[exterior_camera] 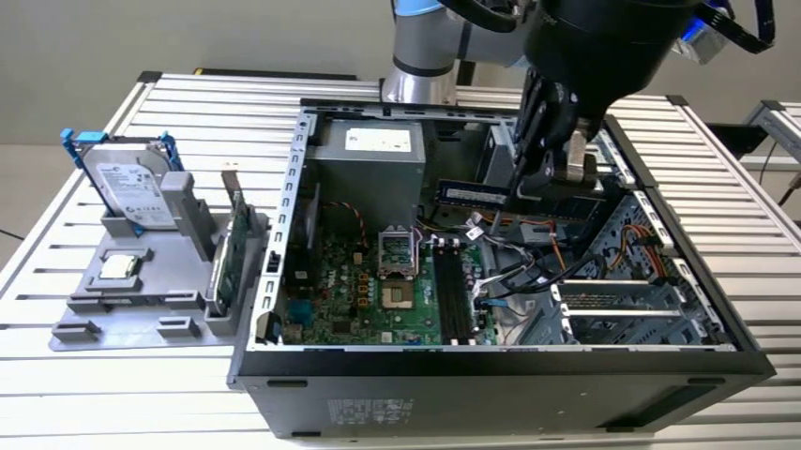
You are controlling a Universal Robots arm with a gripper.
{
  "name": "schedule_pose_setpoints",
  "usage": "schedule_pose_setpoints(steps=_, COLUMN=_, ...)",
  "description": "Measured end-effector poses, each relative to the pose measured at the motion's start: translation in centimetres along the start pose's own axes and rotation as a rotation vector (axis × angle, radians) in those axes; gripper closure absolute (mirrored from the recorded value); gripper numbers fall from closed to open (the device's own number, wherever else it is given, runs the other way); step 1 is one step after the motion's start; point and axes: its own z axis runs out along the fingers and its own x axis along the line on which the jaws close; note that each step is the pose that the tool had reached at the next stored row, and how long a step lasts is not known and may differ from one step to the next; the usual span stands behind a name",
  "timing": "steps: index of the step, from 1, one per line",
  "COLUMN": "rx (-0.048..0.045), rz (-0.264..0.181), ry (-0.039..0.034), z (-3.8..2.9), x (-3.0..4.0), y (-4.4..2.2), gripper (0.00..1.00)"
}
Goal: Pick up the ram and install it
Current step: 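Insert the ram into the slot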
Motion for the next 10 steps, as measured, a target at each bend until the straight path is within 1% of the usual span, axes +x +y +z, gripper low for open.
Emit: schedule_pose_setpoints(steps=10, rx=0.0015, rz=0.100, ry=-0.0028, z=0.00, x=0.00, y=0.00, gripper=1.00)
